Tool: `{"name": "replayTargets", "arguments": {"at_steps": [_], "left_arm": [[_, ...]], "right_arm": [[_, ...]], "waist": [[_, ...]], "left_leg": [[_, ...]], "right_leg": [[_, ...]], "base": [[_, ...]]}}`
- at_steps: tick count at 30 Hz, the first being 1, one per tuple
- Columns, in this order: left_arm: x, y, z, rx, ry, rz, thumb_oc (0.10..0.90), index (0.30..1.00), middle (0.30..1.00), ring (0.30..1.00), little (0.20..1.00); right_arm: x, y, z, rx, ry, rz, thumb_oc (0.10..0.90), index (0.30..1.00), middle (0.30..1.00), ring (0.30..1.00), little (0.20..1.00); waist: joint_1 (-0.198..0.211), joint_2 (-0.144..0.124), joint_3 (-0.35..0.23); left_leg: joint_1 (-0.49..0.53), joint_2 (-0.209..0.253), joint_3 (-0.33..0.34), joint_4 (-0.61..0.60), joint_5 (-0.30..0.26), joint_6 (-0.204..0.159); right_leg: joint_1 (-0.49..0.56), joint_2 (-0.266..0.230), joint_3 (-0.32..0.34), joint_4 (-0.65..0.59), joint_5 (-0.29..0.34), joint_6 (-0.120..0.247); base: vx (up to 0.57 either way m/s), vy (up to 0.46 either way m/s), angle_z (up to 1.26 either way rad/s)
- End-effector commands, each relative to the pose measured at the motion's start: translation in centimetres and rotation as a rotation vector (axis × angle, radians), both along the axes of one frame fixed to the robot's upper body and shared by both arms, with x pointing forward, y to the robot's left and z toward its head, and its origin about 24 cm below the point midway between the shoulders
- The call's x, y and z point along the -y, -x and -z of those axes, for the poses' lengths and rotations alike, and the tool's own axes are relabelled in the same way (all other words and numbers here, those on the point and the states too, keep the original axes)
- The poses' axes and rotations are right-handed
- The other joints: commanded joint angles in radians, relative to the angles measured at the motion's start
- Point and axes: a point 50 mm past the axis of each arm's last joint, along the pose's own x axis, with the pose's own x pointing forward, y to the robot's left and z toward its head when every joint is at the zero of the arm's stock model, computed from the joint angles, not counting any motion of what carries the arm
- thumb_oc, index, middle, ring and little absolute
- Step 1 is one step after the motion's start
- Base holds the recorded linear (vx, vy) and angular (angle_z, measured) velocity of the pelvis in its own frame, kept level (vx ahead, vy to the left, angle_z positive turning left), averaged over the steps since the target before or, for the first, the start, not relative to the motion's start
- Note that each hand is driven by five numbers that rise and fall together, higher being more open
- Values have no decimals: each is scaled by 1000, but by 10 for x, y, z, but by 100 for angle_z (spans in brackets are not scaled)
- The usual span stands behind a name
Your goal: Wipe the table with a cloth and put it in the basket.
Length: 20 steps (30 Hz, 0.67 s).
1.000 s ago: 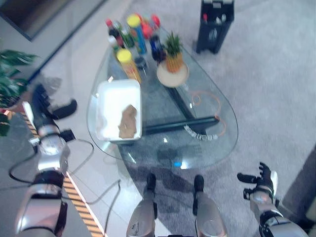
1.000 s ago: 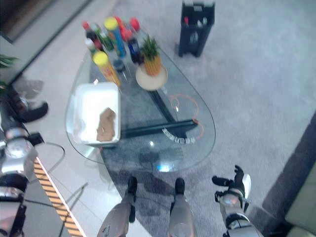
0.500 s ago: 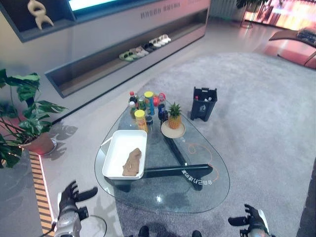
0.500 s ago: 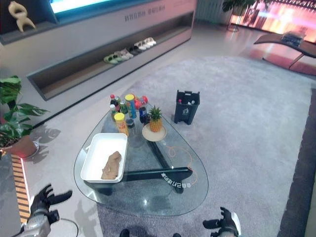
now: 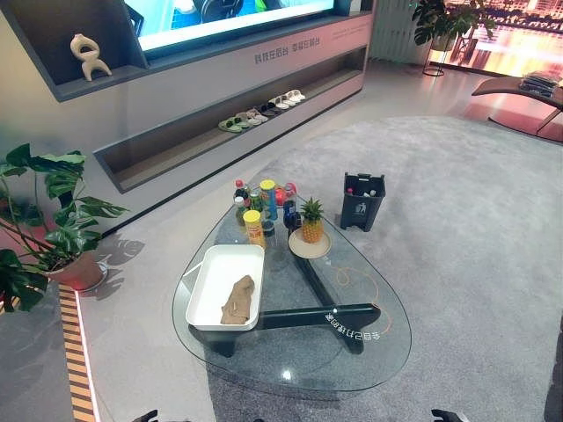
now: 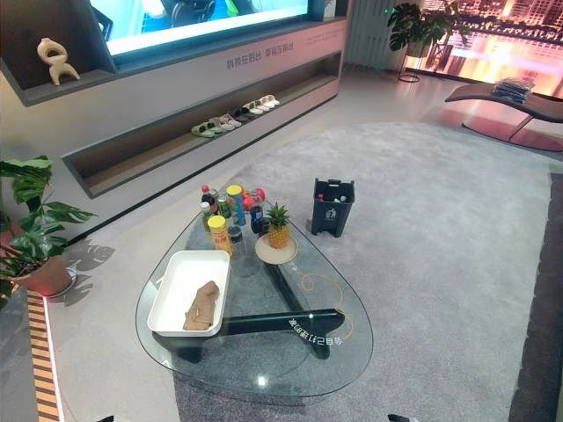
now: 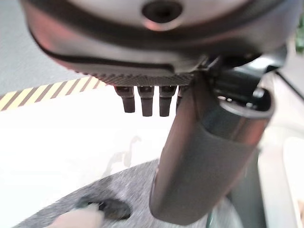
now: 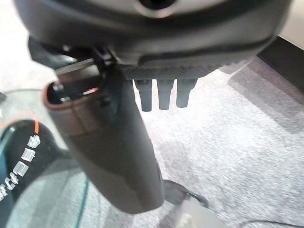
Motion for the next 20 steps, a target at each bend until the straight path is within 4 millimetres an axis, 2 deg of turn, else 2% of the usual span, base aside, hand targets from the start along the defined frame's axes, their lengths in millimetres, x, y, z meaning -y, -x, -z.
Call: {"name": "replayTargets", "arguments": {"at_steps": [1, 8, 20], "left_arm": [[-5, -25, -6, 5, -7, 84, 800, 900, 900, 900, 900], [8, -30, -2, -53, 49, 220, 800, 900, 900, 900, 900], [12, -32, -1, -55, 49, 248, 800, 900, 900, 900, 900]], "right_arm": [[-2, -18, -2, -29, 5, -52, 800, 900, 900, 900, 900], [-7, -19, 0, -82, -31, -90, 800, 900, 900, 900, 900], [-11, -18, 2, -116, -51, -118, 800, 900, 900, 900, 900]], "waist": [[2, -17, 33], [1, -17, 37], [0, -18, 37]], "left_leg": [[52, -74, 42, 4, -72, 31], [63, -68, 50, 4, -73, 32], [72, -61, 50, 4, -76, 31]], "right_leg": [[7, 43, 27, 50, -27, -17], [13, 40, 24, 54, -26, -16], [20, 40, 30, 49, -27, -18]], "base": [[0, 0, 0], [0, 0, 0], [12, -3, -2]]}}
